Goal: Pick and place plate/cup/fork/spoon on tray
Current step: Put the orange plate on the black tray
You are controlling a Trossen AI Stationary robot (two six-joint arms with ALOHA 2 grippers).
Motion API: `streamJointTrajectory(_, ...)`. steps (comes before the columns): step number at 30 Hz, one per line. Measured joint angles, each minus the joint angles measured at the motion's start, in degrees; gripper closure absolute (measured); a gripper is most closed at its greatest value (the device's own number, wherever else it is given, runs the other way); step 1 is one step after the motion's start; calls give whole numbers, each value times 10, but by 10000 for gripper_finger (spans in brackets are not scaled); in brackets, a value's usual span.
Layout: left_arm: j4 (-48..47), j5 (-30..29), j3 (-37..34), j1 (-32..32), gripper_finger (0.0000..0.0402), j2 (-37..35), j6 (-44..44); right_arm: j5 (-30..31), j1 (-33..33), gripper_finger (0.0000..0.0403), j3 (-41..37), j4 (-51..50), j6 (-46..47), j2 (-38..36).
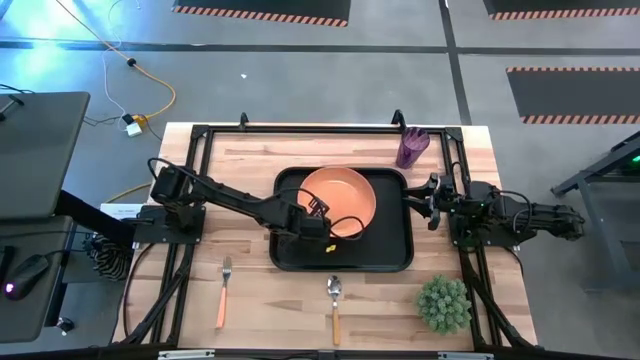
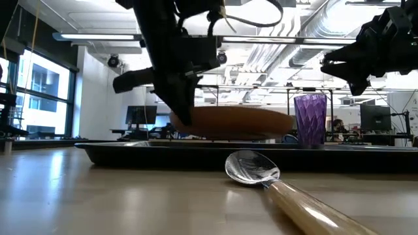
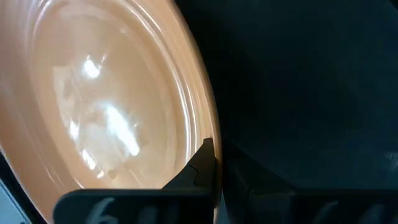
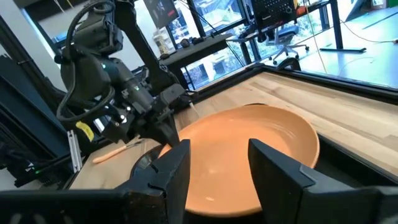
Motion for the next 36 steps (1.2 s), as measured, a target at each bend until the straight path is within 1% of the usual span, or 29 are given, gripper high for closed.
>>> streamJointTrajectory(4,20,18,0,0,401,-2,-3,1,0,249,0,-1,0,1)
streamJointTrajectory(8,30,38,0,3,401,-1,-26,1,0,249,0,-2,0,3)
streamJointTrajectory(10,38,39,0,4,401,-1,-35,1,0,249,0,-2,0,3)
streamJointTrajectory(13,38,45,0,5,401,-1,-46,1,0,249,0,-2,0,3)
streamJointTrajectory(17,37,71,0,5,401,-1,-66,1,0,249,0,-2,0,3)
streamJointTrajectory(21,39,89,0,5,401,-1,-66,1,0,249,0,-1,0,3)
streamJointTrajectory(25,39,92,0,5,400,-1,-66,1,0,249,0,-1,0,3)
streamJointTrajectory(29,39,110,0,6,391,-1,-66,1,0,249,0,-1,0,3)
streamJointTrajectory(36,37,114,0,6,377,16,-66,1,0,249,0,0,0,3)
